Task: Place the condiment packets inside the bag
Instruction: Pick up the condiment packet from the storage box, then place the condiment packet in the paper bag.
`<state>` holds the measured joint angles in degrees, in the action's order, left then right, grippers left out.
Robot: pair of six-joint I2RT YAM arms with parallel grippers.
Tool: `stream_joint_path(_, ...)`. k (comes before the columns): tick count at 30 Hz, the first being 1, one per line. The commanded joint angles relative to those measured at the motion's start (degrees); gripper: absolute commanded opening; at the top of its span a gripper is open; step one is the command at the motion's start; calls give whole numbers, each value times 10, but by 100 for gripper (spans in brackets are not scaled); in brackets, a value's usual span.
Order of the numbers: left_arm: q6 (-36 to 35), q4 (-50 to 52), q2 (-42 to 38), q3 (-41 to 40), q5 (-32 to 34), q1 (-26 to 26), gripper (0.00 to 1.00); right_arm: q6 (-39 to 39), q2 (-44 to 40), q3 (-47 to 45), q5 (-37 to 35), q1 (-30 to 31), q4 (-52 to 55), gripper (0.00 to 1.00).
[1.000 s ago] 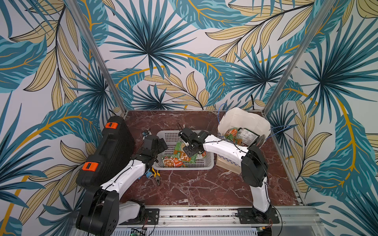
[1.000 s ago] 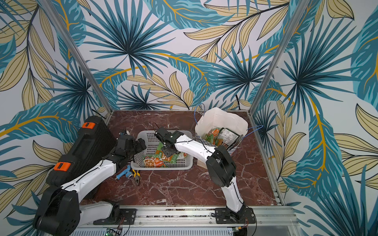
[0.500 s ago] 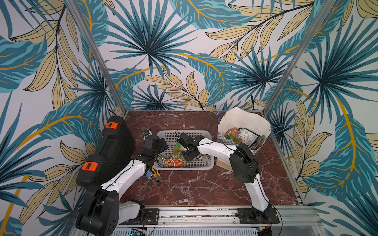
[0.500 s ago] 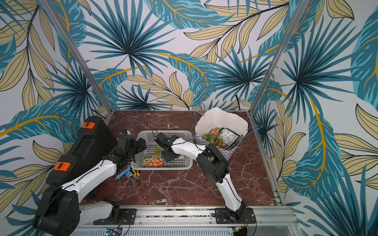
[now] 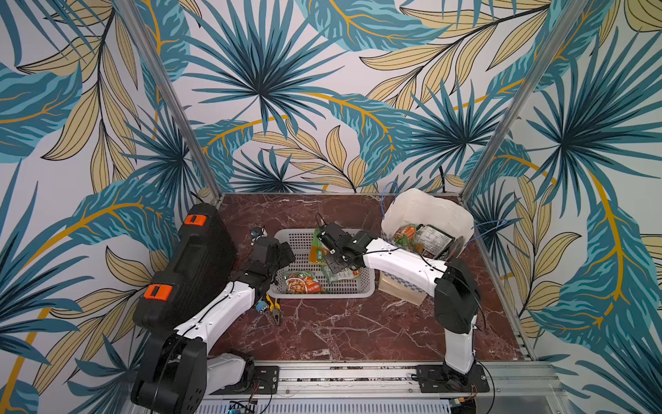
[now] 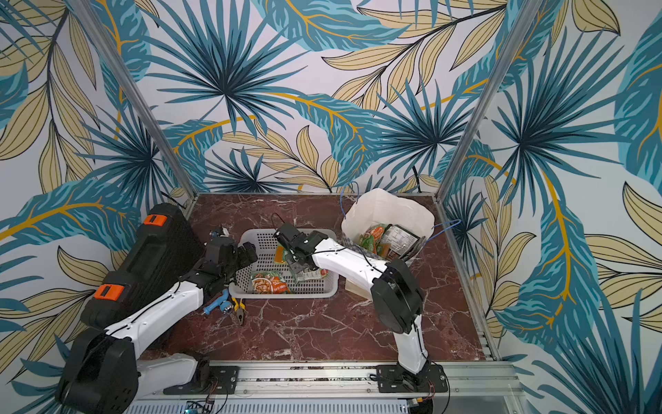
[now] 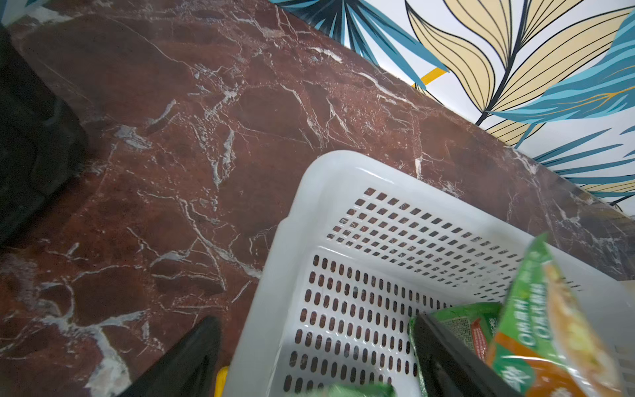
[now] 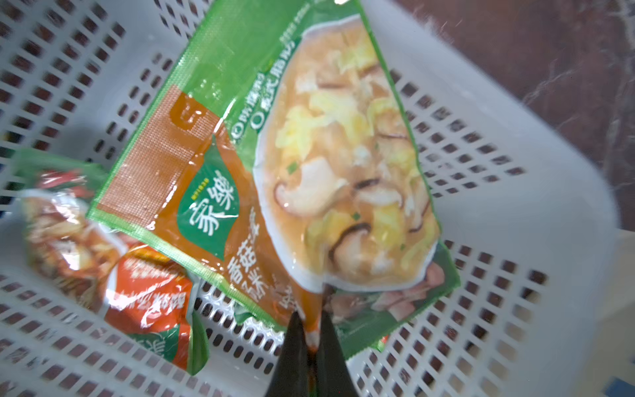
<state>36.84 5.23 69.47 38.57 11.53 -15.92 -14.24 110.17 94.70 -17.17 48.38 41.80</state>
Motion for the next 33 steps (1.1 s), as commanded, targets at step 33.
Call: stream_joint_path(33, -26, -33, -61, -31, 17, -27, 92, -155, -433, -106, 362, -161, -109, 1)
